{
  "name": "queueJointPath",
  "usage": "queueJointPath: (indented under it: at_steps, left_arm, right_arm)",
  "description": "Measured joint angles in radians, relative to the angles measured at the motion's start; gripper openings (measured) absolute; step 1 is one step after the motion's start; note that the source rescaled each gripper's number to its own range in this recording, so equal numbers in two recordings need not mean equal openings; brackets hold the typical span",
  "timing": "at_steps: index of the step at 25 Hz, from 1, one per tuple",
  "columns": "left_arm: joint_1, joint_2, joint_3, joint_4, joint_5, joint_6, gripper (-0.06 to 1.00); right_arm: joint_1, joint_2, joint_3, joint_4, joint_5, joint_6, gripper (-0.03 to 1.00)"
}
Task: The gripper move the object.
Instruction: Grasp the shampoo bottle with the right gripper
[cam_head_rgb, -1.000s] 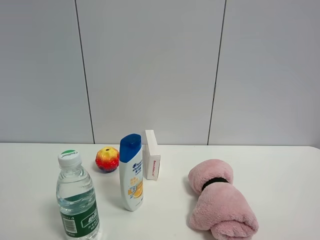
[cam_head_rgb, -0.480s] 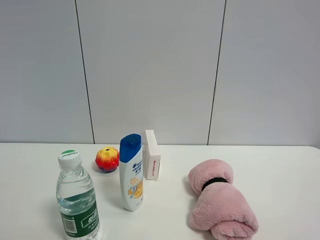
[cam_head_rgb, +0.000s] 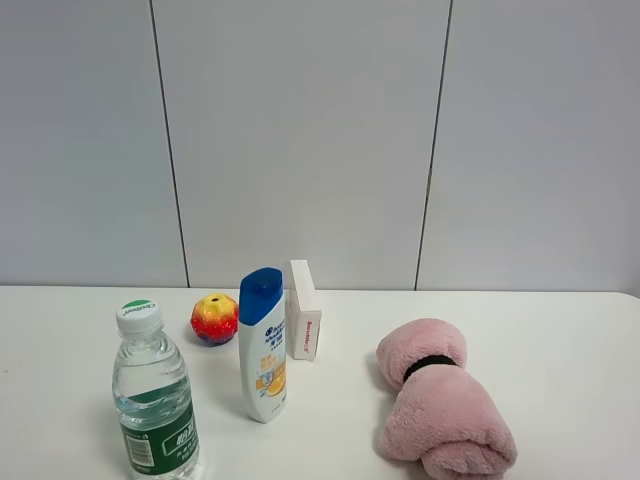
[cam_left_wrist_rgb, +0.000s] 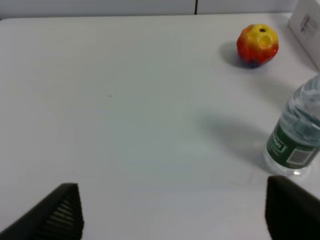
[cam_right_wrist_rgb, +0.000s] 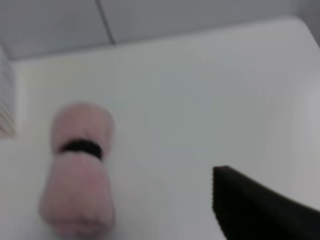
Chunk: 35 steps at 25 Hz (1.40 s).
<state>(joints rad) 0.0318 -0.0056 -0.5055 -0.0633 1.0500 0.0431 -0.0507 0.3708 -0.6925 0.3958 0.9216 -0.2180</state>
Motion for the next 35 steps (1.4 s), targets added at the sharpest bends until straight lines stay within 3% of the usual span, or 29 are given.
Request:
queueJointPath:
  at_steps: [3,7,10,14,18,23,28,31,35]
  left_arm:
    - [0.0,0.0,0.0,0.0,0.0,0.0,1.0]
    - [0.0,0.0,0.0,0.0,0.0,0.0,1.0]
    - [0.0,0.0,0.0,0.0,0.0,0.0,1.0]
    - [0.0,0.0,0.0,0.0,0.0,0.0,1.0]
    - [0.0,0.0,0.0,0.0,0.0,0.0,1.0]
    - [0.0,0.0,0.0,0.0,0.0,0.0,1.0]
    - [0.0,0.0,0.0,0.0,0.0,0.0,1.0]
    - [0.0,0.0,0.0,0.0,0.0,0.0,1.0]
    - [0.0,0.0,0.0,0.0,0.0,0.0,1.0]
  right_arm:
    - [0.0,0.153,-0.118,0.217,-0.01,-0.247,0.99]
    - [0.0,0.391,-0.323,0.498,0.0,-0.46,0.99]
    - [0.0,0.565,-0.524,0.587,0.057,-0.525,0.99]
    - [0.015,0.773,-0.79,0.596,0.143,-0.533,0.99]
    - [0.149,0.925,-0.975,0.482,0.177,-0.553,0.99]
    - [0.4,1.049,-1.026,0.102,0.173,-0.609,0.98]
    - [0.539,1.161,-1.026,-0.191,0.137,-0.486,0.98]
    - [0.581,1.198,-1.026,-0.254,0.132,-0.472,0.98]
    - [0.592,1.213,-1.026,-0.255,0.124,-0.473,0.98]
